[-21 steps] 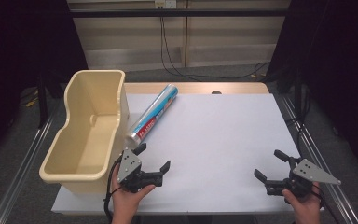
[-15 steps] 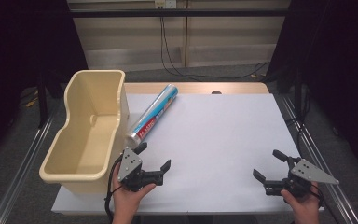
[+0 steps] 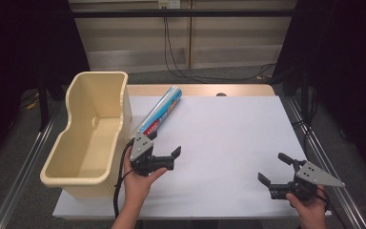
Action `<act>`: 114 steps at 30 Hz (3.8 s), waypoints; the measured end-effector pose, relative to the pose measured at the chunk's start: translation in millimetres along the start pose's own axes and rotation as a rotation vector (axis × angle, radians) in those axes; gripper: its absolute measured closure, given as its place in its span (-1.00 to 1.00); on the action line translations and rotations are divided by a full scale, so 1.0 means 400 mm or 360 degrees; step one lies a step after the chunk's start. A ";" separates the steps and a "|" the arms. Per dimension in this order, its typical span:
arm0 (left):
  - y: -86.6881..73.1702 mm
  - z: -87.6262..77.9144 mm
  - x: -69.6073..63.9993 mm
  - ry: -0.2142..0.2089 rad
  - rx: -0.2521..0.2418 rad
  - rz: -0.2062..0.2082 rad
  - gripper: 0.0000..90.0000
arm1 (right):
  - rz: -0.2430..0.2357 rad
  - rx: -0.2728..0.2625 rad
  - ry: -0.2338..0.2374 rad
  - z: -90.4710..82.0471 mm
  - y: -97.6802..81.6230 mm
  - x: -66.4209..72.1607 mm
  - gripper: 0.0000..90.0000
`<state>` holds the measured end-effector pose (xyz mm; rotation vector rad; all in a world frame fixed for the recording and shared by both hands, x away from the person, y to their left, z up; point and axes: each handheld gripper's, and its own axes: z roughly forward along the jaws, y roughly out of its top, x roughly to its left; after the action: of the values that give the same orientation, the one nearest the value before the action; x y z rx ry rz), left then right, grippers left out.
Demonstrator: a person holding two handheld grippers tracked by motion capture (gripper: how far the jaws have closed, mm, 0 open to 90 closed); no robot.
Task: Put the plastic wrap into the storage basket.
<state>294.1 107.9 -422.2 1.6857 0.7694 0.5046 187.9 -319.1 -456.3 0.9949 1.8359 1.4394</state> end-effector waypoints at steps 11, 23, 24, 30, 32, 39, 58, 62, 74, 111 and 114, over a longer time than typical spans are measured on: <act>0.032 0.102 0.048 0.0071 0.0111 -0.0017 -0.93 | -0.0003 0.0009 0.0023 0.003 0.000 0.001 -1.00; 0.047 0.182 0.105 0.0187 0.0267 -0.0011 -0.90 | 0.0000 0.0015 0.0032 0.005 0.001 0.003 -1.00; 0.046 0.188 0.109 0.0208 0.0266 -0.0008 -0.89 | -0.0003 0.0016 0.0037 0.006 0.001 0.004 -0.99; 0.021 0.217 0.147 0.0333 0.0343 -0.0059 -0.84 | -0.0005 0.0015 0.0041 0.006 0.002 0.005 -0.99; 0.014 0.224 0.155 0.0352 0.0364 -0.0072 -0.84 | -0.0004 0.0015 0.0041 0.006 0.002 0.005 -0.99; 0.012 0.254 0.166 0.0373 0.0493 0.0024 -0.84 | 0.0002 0.0021 0.0051 0.008 0.001 0.003 -0.99; 0.012 0.277 0.208 0.0447 0.0619 0.0004 -0.81 | -0.0027 0.0043 0.0086 0.013 0.002 0.010 -0.98; 0.010 0.280 0.210 0.0445 0.0607 0.0015 -0.81 | -0.0024 0.0044 0.0086 0.012 0.003 0.009 -0.98; 0.016 0.289 0.208 0.0438 0.0654 0.0052 -0.75 | -0.0030 0.0047 0.0093 0.013 0.003 0.009 -0.97; 0.007 0.279 0.244 0.0541 0.1041 -0.0009 -0.31 | -0.0031 0.0058 0.0143 0.029 0.001 0.016 -0.96; 0.010 0.270 0.222 0.0518 0.1100 0.0032 -0.30 | -0.0034 0.0059 0.0148 0.029 0.002 0.017 -0.96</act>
<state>430.6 97.4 -451.4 2.2767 1.2655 0.5734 193.6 -307.1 -458.2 0.9374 1.9404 1.4659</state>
